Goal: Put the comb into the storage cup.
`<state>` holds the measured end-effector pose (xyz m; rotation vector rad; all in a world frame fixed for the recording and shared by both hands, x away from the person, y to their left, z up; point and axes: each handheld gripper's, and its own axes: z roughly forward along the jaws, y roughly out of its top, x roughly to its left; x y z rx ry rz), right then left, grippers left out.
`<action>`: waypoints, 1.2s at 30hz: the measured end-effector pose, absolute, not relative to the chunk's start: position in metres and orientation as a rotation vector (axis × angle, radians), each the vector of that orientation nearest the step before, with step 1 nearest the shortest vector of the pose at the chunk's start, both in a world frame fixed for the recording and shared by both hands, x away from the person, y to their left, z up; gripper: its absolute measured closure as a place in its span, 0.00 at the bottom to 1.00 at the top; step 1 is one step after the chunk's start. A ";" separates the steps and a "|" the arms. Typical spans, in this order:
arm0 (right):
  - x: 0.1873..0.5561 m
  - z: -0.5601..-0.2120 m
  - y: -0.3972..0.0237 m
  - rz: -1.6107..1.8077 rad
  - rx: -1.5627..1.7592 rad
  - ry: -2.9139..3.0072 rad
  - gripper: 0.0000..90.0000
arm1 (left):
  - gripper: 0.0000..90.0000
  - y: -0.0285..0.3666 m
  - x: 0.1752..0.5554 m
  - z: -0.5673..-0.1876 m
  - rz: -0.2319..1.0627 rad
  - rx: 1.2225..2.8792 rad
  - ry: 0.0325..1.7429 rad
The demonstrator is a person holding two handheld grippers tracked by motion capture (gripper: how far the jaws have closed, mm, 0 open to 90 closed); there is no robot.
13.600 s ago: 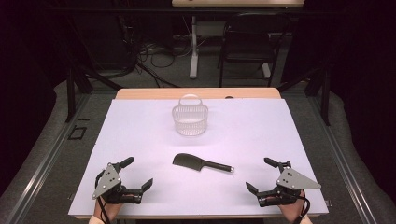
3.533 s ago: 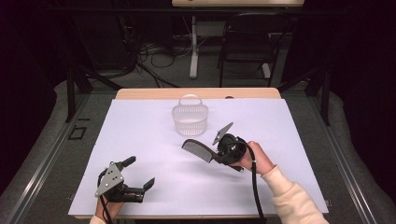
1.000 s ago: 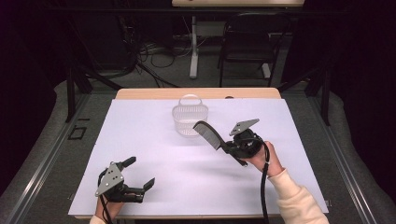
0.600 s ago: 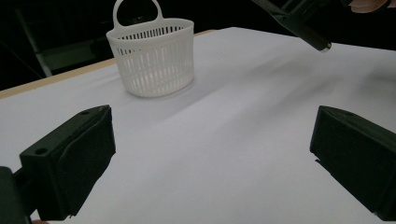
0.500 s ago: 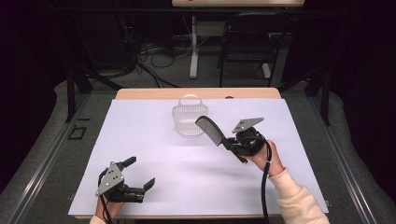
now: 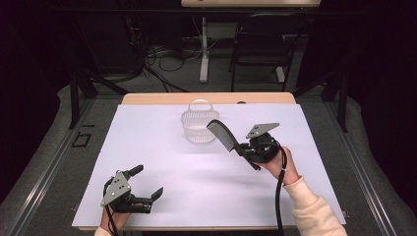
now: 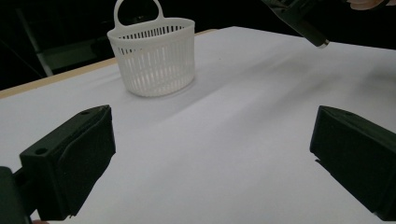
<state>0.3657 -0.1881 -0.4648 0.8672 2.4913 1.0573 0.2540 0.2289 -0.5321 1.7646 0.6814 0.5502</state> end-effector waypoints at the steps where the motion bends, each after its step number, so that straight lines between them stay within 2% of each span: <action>1: 0.366 -0.465 -0.188 1.061 0.870 2.485 0.80 | 0.00 0.229 0.254 -0.532 0.551 1.766 0.682; 36: 0.368 -0.456 -0.193 1.095 0.896 2.403 0.80 | 0.00 0.228 0.254 -0.532 0.561 1.758 0.689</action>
